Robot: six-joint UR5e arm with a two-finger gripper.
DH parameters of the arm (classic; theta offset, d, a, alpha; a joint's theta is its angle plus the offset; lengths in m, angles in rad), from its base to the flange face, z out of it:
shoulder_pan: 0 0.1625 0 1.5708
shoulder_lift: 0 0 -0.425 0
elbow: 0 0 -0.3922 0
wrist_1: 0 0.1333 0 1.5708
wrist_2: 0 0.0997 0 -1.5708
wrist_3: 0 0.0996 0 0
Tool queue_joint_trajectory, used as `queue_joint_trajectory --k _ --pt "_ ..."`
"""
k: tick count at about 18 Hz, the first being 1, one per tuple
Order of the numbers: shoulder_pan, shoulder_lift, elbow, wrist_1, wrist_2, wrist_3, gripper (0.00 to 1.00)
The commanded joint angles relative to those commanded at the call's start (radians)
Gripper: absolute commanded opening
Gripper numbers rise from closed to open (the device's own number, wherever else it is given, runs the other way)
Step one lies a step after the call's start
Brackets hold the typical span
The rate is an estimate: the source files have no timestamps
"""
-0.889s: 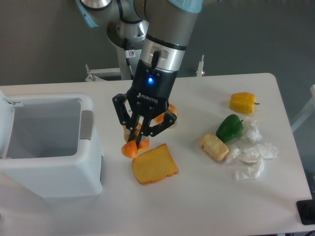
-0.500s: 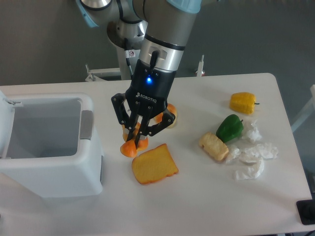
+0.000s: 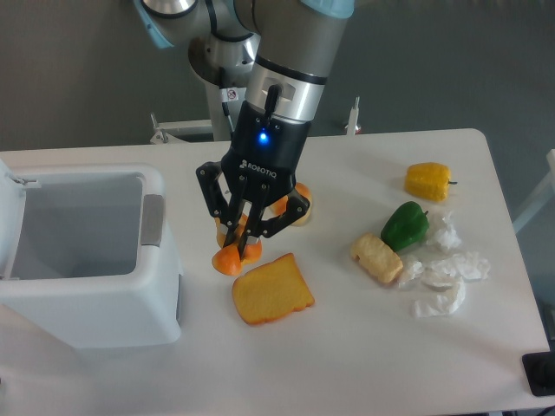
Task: Place the long bread in the trash can
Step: 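Close the gripper around the long orange bread roll, then lift the long bread roll up off the table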
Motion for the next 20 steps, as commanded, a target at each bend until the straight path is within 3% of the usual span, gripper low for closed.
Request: queue_joint_trajectory --k 6,11,20 --pt "0.095 0.008 0.003 0.000 -0.181 -0.014 0.09" --pt "0.097 0.009 0.018 0.006 -0.195 -0.083 0.09" --pt "0.097 0.015 0.052 0.018 -0.330 -0.129 0.09"
